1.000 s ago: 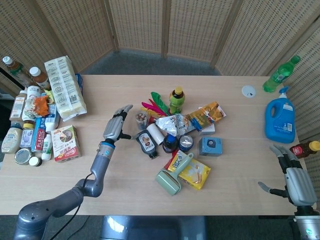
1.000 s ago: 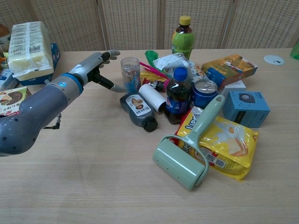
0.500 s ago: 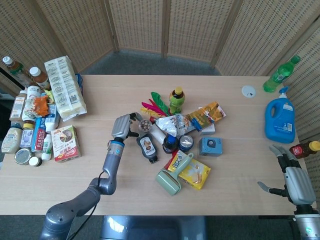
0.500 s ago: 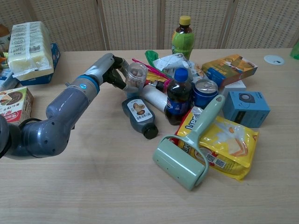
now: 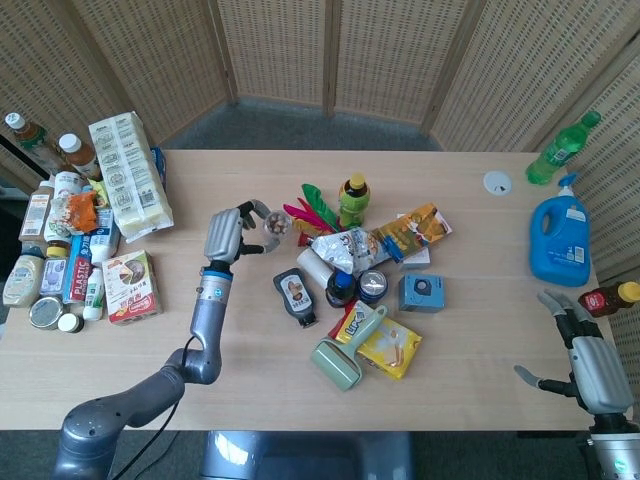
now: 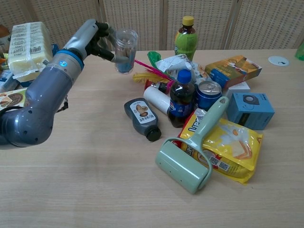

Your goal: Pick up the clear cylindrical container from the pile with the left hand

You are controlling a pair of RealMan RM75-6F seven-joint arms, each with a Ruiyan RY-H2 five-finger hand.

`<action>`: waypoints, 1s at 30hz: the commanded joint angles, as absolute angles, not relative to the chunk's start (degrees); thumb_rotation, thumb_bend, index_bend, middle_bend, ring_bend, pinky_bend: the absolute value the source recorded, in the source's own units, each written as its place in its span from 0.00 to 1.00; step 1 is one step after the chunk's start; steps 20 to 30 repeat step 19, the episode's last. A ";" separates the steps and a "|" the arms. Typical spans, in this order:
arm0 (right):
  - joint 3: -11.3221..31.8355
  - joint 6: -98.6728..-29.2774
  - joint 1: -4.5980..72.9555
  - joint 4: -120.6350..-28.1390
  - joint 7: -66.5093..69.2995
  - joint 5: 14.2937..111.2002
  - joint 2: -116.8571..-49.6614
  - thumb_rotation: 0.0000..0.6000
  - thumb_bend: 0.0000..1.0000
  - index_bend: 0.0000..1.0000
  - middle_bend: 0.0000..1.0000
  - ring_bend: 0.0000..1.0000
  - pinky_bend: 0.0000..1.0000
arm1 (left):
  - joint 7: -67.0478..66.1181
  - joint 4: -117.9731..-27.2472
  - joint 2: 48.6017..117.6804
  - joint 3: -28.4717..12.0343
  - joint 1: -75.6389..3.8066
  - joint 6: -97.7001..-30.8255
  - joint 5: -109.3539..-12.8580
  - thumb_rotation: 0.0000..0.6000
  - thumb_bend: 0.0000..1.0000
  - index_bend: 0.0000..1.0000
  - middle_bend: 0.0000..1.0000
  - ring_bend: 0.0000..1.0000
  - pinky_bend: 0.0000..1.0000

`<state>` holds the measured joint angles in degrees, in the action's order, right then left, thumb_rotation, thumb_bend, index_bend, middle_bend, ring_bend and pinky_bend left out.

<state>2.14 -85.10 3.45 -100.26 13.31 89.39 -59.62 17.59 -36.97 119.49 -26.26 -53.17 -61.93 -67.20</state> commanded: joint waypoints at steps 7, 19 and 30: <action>1.36 -87.02 2.63 -101.30 13.72 91.69 -58.81 1.00 0.00 0.00 0.00 0.00 0.00 | 7.54 -69.57 101.64 -25.98 -43.34 -71.64 -68.58 1.00 0.07 0.81 0.65 0.57 0.51; 1.05 -88.09 2.28 -102.22 14.61 92.78 -57.94 1.00 0.00 0.00 0.00 0.00 0.00 | 0.81 -87.54 91.50 -26.68 -39.39 -76.86 -70.46 1.00 0.08 0.82 0.65 0.57 0.51; 1.05 -88.09 2.28 -102.22 14.61 92.78 -57.94 1.00 0.00 0.00 0.00 0.00 0.00 | 0.81 -87.54 91.50 -26.68 -39.39 -76.86 -70.46 1.00 0.08 0.82 0.65 0.57 0.51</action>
